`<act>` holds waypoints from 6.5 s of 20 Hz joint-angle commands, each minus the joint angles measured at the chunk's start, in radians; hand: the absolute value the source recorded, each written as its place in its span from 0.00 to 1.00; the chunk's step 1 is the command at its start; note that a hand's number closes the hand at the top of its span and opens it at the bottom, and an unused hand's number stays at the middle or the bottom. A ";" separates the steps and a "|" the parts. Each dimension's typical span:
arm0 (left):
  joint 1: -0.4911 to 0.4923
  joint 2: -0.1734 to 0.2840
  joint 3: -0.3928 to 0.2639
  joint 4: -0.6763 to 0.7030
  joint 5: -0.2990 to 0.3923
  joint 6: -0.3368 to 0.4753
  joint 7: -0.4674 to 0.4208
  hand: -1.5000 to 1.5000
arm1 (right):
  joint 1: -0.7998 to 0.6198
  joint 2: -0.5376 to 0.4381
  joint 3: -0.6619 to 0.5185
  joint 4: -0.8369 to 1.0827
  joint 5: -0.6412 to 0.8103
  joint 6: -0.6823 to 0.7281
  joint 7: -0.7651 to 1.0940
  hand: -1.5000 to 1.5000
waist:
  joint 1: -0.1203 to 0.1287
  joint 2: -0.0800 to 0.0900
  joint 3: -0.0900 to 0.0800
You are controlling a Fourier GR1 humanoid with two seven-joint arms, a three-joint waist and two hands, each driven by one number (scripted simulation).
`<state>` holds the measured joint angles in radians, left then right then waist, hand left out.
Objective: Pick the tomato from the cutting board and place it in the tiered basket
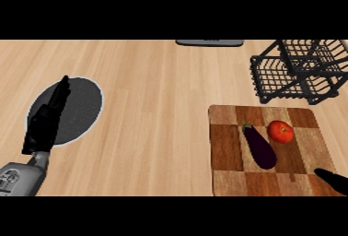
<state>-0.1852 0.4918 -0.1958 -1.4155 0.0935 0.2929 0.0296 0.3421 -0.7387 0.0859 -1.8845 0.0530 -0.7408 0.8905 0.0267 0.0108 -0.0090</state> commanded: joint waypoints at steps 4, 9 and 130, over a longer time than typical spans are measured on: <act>-0.063 -0.026 -0.005 0.053 -0.021 -0.012 -0.001 0.50 | -0.288 -0.171 0.006 0.008 0.014 0.146 0.497 0.00 | 0.017 0.003 0.004; -0.040 -0.009 0.025 0.027 0.001 -0.038 -0.005 0.50 | -0.396 -0.142 0.035 0.104 -0.057 0.230 0.558 0.00 | 0.009 -0.004 0.006; 0.010 -0.162 0.188 -0.019 -0.189 -0.144 0.047 0.50 | -1.224 0.129 0.213 0.599 0.700 0.679 -0.259 1.00 | -0.020 -0.008 0.009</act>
<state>-0.1681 0.3333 -0.0107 -1.4204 -0.0964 0.1522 0.0510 -0.9246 -0.5474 0.2916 -1.3497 0.6729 -0.0449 0.6959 0.0102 0.0033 -0.0006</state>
